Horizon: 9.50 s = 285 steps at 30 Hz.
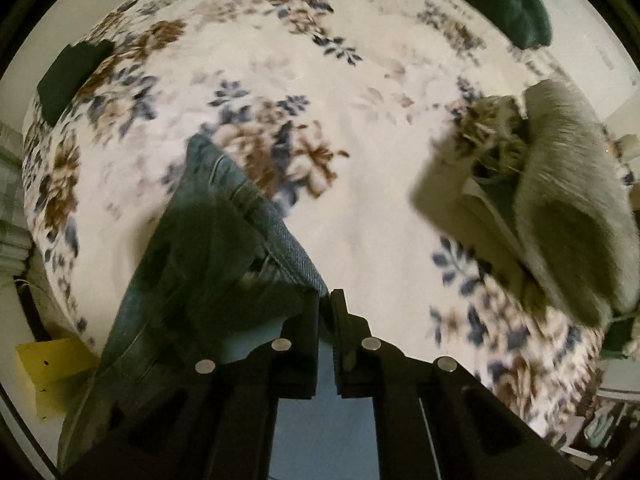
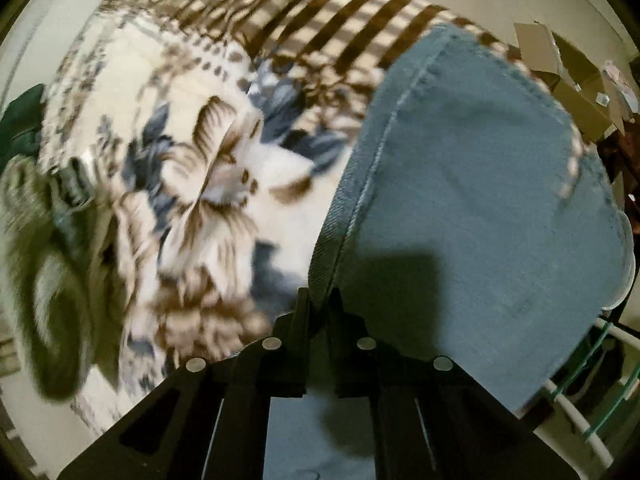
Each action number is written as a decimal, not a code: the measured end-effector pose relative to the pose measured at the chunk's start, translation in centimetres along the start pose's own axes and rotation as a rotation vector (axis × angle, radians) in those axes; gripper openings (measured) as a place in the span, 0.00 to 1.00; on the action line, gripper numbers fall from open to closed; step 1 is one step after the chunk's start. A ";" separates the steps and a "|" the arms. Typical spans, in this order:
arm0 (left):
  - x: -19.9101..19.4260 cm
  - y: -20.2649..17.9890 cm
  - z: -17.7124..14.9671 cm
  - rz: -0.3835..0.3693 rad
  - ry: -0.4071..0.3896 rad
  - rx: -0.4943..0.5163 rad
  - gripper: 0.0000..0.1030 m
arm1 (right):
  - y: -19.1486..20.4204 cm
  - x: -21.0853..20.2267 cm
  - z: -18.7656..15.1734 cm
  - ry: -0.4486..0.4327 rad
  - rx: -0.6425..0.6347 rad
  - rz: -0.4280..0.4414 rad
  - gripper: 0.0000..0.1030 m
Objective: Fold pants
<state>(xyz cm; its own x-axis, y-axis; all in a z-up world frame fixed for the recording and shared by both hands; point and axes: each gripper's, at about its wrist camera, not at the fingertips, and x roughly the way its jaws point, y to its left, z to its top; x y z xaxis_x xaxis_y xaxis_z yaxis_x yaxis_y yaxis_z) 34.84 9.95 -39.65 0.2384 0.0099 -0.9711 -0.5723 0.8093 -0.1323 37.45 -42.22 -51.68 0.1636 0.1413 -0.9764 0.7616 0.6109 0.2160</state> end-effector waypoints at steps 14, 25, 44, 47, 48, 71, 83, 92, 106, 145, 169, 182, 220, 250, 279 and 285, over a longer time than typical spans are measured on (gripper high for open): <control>2.7 13.4 -15.2 0.067 0.140 -0.020 0.03 | -16.6 -3.2 -9.2 0.092 -0.070 -0.047 0.07; 8.5 18.1 -18.0 0.163 0.184 -0.043 0.03 | -23.3 2.0 -12.2 0.171 -0.040 -0.093 0.07; 5.9 1.2 -20.7 0.075 0.048 0.344 0.77 | -40.2 -5.4 0.0 -0.100 0.346 0.127 0.49; 6.9 -1.9 -22.6 0.063 0.075 0.424 0.77 | -41.7 -3.4 1.7 -0.107 0.403 0.117 0.35; 7.1 -2.8 -23.3 0.064 0.086 0.449 0.77 | -41.4 -3.2 1.7 -0.125 0.406 0.091 0.21; 9.2 -9.6 -28.4 0.072 0.145 0.665 0.77 | -27.2 -3.4 11.3 -0.079 -0.115 -0.025 0.58; 9.0 -10.0 -27.6 0.066 0.129 0.685 0.77 | -26.1 -8.1 7.9 -0.335 -0.117 -0.135 0.11; 10.3 -11.0 -27.2 0.070 0.086 0.699 0.77 | -26.2 -7.2 8.5 -0.363 -0.099 -0.111 0.11; 13.6 -12.3 -25.0 0.071 0.127 0.660 0.77 | -34.9 -5.7 2.7 -0.099 0.077 0.043 0.49; 14.6 -17.6 -30.6 0.068 0.224 0.842 1.00 | -41.2 -1.9 -2.4 -0.230 0.412 0.205 0.03; 16.0 -15.2 -30.4 -0.013 0.166 0.761 1.00 | -42.4 2.8 0.5 -0.261 0.225 0.890 0.51; 15.1 -16.1 -30.0 -0.016 0.126 0.713 1.00 | -38.5 5.4 3.7 -0.256 0.150 0.985 0.53; 3.8 11.9 -18.8 0.032 0.084 0.325 1.00 | -0.8 3.7 -29.3 -0.180 -0.685 0.461 0.05; 11.6 -0.8 -17.6 -0.138 0.062 0.595 0.39 | -10.0 3.4 -27.5 -0.002 -0.508 0.149 0.60; 4.7 15.6 -17.3 -0.172 0.020 0.148 0.93 | -2.7 8.0 -30.7 0.127 -0.702 -0.044 0.71; 7.3 24.5 -16.0 -0.219 0.028 -0.227 0.93 | -1.6 7.0 -32.1 0.067 -0.739 -0.048 0.71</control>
<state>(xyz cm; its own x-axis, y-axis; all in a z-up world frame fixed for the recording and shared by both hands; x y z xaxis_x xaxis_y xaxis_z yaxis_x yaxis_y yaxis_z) 9.98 20.44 -53.16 0.3557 -0.1686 -0.9193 -0.6711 0.6385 -0.3768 17.28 -17.23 -58.61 0.0840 0.1345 -0.9874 0.1422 0.9791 0.1454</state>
